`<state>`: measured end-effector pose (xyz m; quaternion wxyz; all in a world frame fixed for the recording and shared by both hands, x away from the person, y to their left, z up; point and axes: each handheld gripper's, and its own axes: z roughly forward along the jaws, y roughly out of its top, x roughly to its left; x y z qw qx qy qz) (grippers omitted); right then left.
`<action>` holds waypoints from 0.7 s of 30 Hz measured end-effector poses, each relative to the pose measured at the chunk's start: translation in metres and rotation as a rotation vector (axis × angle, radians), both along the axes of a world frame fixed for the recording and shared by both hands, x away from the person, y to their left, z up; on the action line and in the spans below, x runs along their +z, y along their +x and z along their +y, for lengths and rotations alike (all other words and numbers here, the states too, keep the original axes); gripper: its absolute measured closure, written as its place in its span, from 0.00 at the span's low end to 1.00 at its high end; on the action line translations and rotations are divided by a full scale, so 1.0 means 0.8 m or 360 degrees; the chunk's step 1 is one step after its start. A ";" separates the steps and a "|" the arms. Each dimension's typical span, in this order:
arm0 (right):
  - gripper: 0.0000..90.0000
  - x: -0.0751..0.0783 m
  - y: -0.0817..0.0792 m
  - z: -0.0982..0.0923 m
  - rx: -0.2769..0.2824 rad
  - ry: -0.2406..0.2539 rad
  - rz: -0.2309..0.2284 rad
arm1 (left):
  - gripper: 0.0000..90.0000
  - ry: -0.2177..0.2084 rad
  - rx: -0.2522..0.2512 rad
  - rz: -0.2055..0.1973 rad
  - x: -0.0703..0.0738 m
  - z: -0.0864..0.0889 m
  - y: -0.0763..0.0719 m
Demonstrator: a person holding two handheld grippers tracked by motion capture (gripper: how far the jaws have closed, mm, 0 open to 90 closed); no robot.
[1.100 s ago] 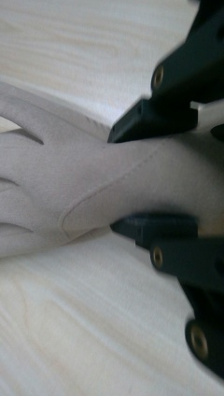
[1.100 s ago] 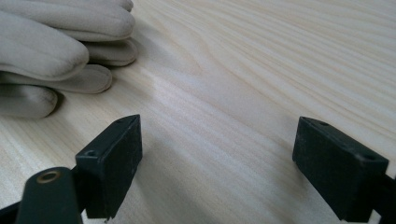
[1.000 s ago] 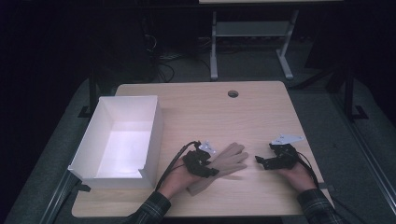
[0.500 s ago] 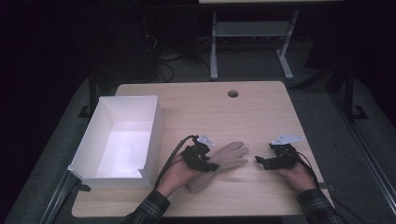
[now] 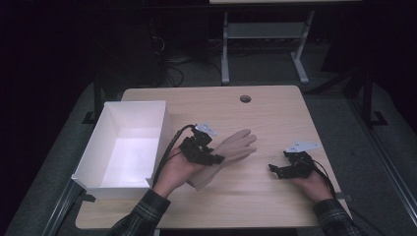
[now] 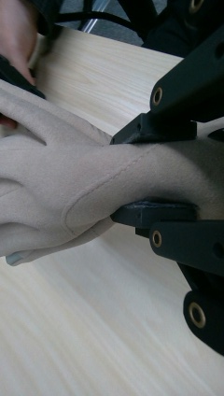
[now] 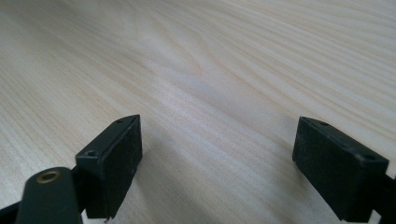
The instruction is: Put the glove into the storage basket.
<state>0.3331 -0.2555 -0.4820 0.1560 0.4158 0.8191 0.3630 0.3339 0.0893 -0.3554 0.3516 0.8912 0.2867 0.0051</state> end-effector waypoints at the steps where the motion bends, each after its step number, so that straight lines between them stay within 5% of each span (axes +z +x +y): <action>1: 0.17 0.000 0.000 0.000 0.0000 0.0000 0.0000 | 0.75 0.0002 0.0005 -0.0001 0.006 0.004 0.001; 14: 0.17 0.000 0.000 0.000 0.0000 0.0001 -0.0002 | 0.75 -0.0073 0.0185 -0.0107 0.070 0.078 0.016; 21: 0.17 0.000 0.000 0.000 -0.0006 -0.0001 0.0001 | 0.75 -0.0108 0.0295 -0.0140 0.082 0.115 0.017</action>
